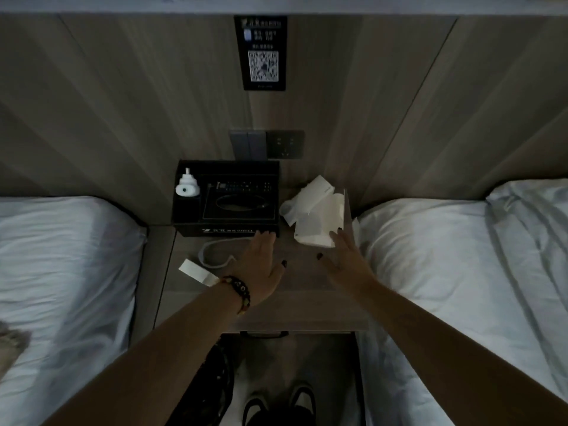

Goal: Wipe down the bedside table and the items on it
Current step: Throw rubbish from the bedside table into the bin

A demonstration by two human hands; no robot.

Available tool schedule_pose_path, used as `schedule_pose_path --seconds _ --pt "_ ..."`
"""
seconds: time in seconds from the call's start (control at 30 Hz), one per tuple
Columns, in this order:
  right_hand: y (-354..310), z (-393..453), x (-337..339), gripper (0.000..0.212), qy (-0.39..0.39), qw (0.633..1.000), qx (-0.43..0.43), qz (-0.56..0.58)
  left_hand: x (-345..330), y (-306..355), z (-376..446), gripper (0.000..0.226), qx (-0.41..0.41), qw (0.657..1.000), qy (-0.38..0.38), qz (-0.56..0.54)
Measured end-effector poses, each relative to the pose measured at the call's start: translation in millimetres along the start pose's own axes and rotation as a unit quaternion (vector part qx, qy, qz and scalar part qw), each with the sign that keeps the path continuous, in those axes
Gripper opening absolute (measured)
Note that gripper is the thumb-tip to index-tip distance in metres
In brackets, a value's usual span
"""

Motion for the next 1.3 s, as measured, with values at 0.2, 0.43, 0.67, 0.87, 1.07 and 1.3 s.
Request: schedule_pose_path --seconds 0.2,0.43,0.67,0.87,1.07,1.3 --pt "-21.5 48.6 -48.2 0.058 0.046 0.987 0.139 -0.067 3.4 -55.3 33.9 0.069 -0.037 0.995 0.090 0.009" --pt "-40.3 103.8 -90.5 0.057 0.112 0.933 0.294 -0.176 5.7 -120.8 46.8 0.066 -0.083 0.981 0.168 0.054" --pt "-36.5 110.1 -99.3 0.058 0.157 0.913 0.345 -0.150 1.4 -130.1 40.1 0.066 -0.119 0.960 0.229 0.104" --pt "-38.6 64.1 -95.7 0.061 0.196 0.900 0.346 -0.180 -4.2 -124.1 5.1 0.062 -0.088 0.952 0.280 0.091" --pt "-32.5 -38.9 -96.1 0.059 0.225 0.894 0.335 -0.194 -38.0 -95.1 -76.6 0.063 -0.079 0.948 0.298 0.073" --pt "-16.4 -117.2 -116.8 0.061 0.223 0.899 0.311 -0.212 -80.1 -81.6 -153.0 0.066 -0.084 0.939 0.322 0.083"
Point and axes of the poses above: each hand's wrist, its own z-axis towards the middle knuckle, its own x-axis out of the back of the hand, y = z × x, the point moved 9 cm from there along z, towards the middle knuckle, and after that the axes turned 8 degrees about -y, right-handed, at the moved point
